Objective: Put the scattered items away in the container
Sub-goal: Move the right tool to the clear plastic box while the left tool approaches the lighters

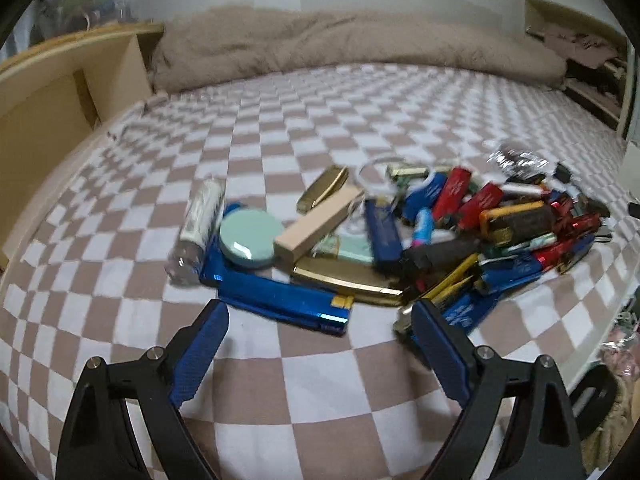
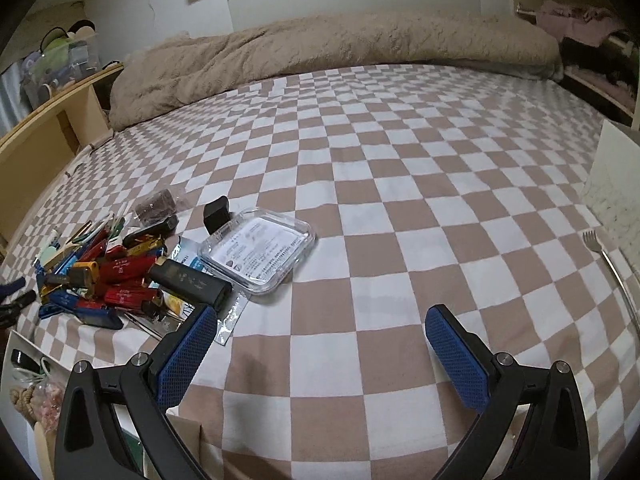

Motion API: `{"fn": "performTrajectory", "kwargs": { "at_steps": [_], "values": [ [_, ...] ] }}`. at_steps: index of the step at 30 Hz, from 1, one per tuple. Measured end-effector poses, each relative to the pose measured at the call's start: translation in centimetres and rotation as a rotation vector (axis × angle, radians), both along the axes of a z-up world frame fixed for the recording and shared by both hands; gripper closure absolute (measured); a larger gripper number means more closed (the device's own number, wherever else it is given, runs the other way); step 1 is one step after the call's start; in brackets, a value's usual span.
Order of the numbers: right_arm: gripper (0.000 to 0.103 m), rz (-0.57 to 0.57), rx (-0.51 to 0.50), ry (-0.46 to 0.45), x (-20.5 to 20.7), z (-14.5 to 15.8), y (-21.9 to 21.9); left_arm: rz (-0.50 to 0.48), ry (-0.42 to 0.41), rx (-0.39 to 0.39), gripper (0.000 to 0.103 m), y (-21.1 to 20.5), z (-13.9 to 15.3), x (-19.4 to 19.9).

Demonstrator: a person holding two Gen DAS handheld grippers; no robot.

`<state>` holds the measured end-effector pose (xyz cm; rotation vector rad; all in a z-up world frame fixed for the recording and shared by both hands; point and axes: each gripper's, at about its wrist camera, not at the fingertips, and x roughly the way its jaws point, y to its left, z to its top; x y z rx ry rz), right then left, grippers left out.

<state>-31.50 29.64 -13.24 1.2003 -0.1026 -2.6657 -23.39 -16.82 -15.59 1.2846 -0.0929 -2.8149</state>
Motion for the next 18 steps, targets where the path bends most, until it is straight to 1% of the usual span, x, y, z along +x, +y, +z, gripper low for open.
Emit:
{"fn": "performTrajectory", "kwargs": {
  "at_steps": [5,9,11,13,15,18],
  "values": [
    [0.0,-0.007,-0.018,-0.019,0.1,-0.5,0.2,0.05,-0.031,0.117,0.01,-2.3,-0.8,-0.7],
    [0.0,0.004,-0.002,-0.028,-0.1,-0.9,-0.3,0.04,-0.003,0.228,0.01,-3.6,-0.7,-0.9],
    [0.0,0.011,0.009,-0.03,-0.2,-1.0,-0.6,0.034,0.005,0.265,0.01,-3.9,-0.7,-1.1],
    [0.0,0.014,0.016,-0.03,-0.2,-1.0,-0.8,0.032,0.01,0.294,0.01,-4.4,-0.6,-1.4],
    [0.0,0.013,0.016,-0.028,-0.1,-0.9,-0.6,0.039,0.008,0.307,0.01,-4.6,-0.5,-1.7],
    [0.0,0.004,0.013,-0.029,-0.2,-0.9,-0.4,0.065,-0.003,0.289,0.01,-4.7,-0.5,-2.6]
  ]
}}
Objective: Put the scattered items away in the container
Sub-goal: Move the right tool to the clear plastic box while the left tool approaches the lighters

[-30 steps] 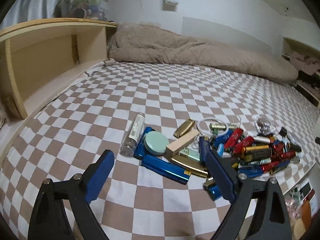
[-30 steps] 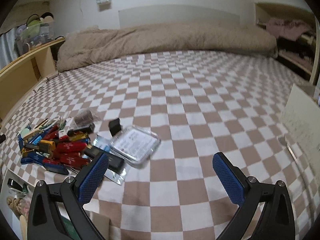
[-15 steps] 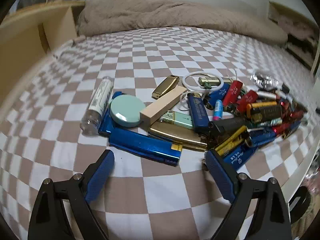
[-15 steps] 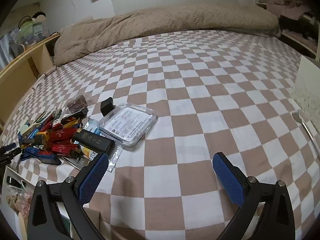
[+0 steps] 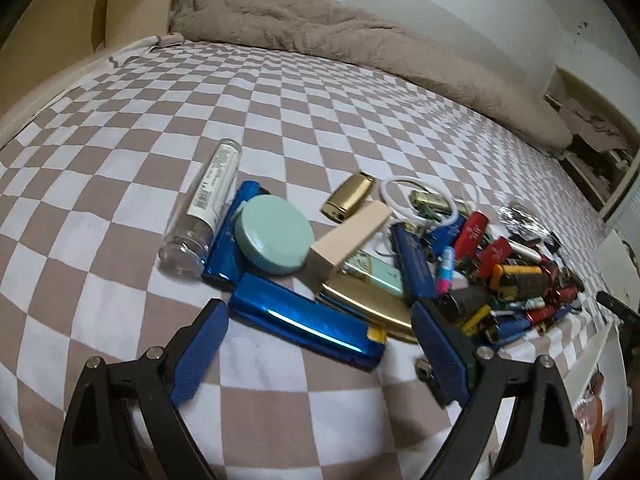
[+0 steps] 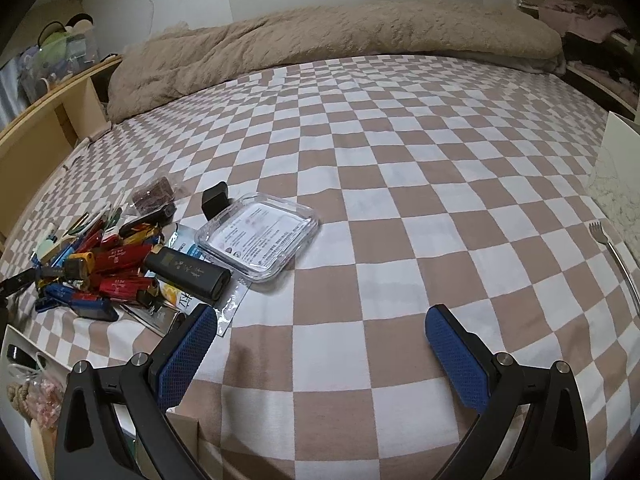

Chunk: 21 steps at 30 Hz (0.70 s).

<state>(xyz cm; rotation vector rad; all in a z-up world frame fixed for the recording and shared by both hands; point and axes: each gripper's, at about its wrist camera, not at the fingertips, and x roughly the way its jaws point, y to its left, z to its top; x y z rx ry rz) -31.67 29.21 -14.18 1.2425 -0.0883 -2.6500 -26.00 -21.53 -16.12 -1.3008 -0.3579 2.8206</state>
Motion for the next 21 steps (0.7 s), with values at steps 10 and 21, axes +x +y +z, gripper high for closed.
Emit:
{"fn": "performTrajectory", "kwargs": {
  "at_steps": [10,21],
  "values": [
    [0.0,-0.009,0.013,-0.031,-0.3,-0.8,-0.2,-0.003,0.015,0.007,0.009,-0.4,-0.2,-0.6],
    [0.0,-0.02,-0.046,-0.028,-0.5,-0.8,0.8,-0.147,0.089,-0.029,0.009,2.7,1.0,1.4]
  ]
}}
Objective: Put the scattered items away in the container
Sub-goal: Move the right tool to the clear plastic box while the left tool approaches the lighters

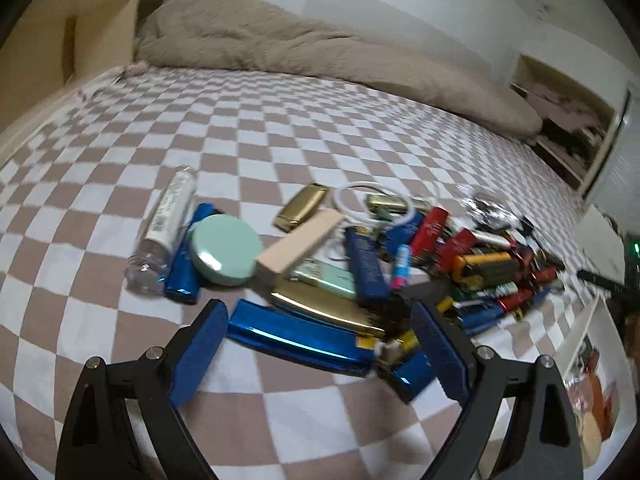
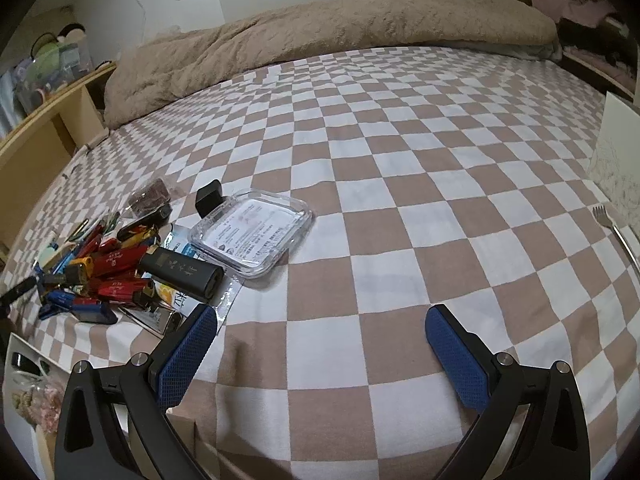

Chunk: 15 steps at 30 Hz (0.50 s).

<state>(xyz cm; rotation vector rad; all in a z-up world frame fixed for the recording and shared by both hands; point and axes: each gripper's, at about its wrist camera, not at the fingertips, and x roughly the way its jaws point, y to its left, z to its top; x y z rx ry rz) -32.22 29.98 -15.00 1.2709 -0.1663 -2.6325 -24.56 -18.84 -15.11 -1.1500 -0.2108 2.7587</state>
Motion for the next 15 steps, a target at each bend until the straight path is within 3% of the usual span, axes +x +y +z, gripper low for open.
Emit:
{"fn": "performTrajectory", "kwargs": {
  "at_steps": [9,15],
  "values": [
    [0.0,-0.013,0.011,-0.013,-2.5,0.4,-1.3,-0.009,-0.042,-0.183,0.009,2.6,-1.2,0.2],
    [0.0,0.01,0.027,-0.033,-6.2,1.1,-4.8,0.028,-0.05,-0.142,0.007,1.4,-1.6,0.1]
  ]
}}
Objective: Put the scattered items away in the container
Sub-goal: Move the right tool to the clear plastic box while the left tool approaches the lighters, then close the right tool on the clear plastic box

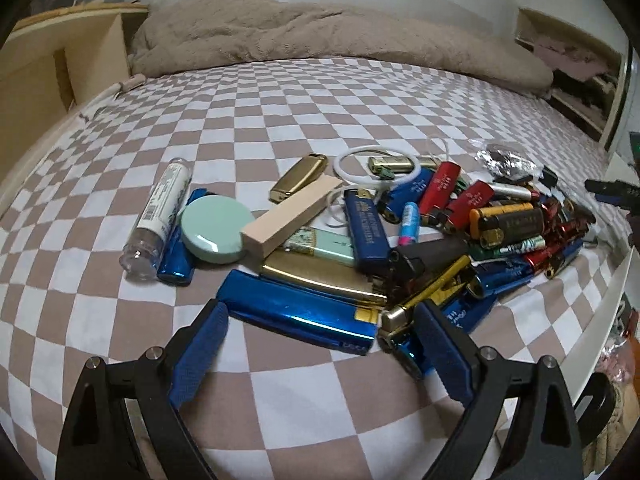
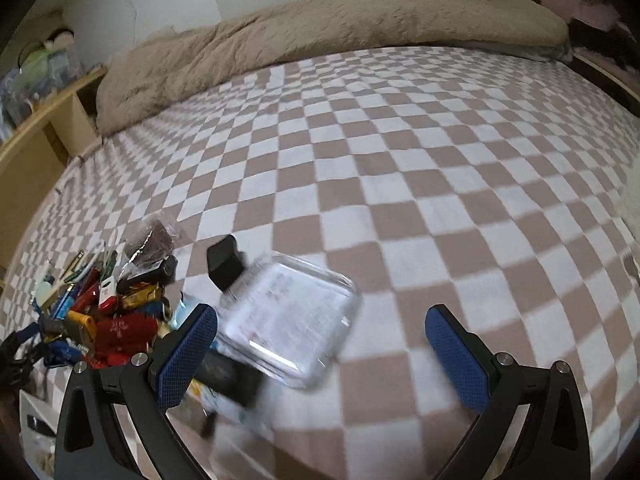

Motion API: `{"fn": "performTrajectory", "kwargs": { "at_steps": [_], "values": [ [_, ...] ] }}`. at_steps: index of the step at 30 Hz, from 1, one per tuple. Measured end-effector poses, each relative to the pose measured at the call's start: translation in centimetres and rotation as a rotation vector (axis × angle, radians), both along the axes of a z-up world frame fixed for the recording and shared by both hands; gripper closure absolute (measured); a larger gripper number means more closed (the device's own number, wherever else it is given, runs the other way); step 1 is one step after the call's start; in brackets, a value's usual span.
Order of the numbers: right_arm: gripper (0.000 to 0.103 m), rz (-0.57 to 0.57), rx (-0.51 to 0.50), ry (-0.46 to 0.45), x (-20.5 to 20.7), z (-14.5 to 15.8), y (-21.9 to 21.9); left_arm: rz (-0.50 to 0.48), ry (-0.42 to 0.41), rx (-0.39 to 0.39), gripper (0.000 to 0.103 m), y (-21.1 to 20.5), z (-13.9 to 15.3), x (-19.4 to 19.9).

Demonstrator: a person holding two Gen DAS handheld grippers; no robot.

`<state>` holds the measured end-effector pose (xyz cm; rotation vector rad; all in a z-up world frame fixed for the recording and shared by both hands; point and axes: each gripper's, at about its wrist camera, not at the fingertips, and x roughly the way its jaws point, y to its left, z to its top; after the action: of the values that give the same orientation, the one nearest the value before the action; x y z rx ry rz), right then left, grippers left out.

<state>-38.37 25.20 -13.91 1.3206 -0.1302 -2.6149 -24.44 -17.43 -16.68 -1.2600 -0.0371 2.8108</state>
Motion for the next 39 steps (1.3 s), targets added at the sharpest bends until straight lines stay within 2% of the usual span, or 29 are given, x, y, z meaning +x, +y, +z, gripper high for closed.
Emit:
{"fn": "performTrajectory", "kwargs": {
  "at_steps": [3,6,9,12,17,21,26,28,32,35,36,37,39],
  "values": [
    [0.0,0.009,0.039,-0.048,-1.4,-1.0,-1.7,0.031,0.003,0.036,0.007,-0.9,0.0,0.0],
    [0.0,0.011,0.026,-0.091,-2.3,-2.1,-2.4,0.045,0.002,0.073,0.007,-1.5,-0.1,0.0],
    [0.0,0.021,0.085,-0.067,-2.2,-2.4,-3.0,0.044,0.001,0.069,0.007,-1.3,-0.1,0.0],
    [0.0,-0.004,0.088,-0.065,-2.1,-2.3,-2.0,0.042,-0.003,0.05,0.007,-1.0,-0.1,-0.2],
    [0.0,-0.075,0.07,-0.069,-1.7,-2.4,1.4,0.041,-0.021,0.071,0.006,-1.5,0.0,-1.0],
    [0.0,-0.072,0.092,-0.062,-0.7,-2.5,2.5,0.024,-0.051,0.057,0.006,-1.1,-0.2,-1.8],
    [0.0,-0.063,0.061,-0.046,0.0,-2.8,3.6,-0.024,-0.039,0.101,0.008,-1.2,0.0,-1.1],
    [0.0,-0.062,0.065,-0.047,-0.1,-2.9,3.5,-0.038,-0.035,0.093,0.013,-1.0,0.1,-0.8],
    [0.0,-0.059,0.078,-0.048,-0.1,-3.0,3.6,-0.062,-0.03,0.06,0.015,-0.4,0.3,-0.5],
    [0.0,-0.059,0.052,-0.045,0.1,-3.0,3.9,-0.064,-0.022,0.027,0.017,0.1,0.5,-0.3],
    [0.0,-0.06,0.044,-0.042,0.3,-3.0,4.2,-0.058,-0.017,0.007,0.02,0.2,0.6,-0.2],
    [0.0,-0.061,0.037,-0.039,0.4,-2.9,4.2,-0.042,-0.018,-0.02,0.032,0.3,0.6,-0.1],
    [0.0,-0.064,0.043,-0.038,0.5,-2.6,4.1,-0.015,-0.024,-0.038,0.036,0.1,0.5,0.0]
  ]
}}
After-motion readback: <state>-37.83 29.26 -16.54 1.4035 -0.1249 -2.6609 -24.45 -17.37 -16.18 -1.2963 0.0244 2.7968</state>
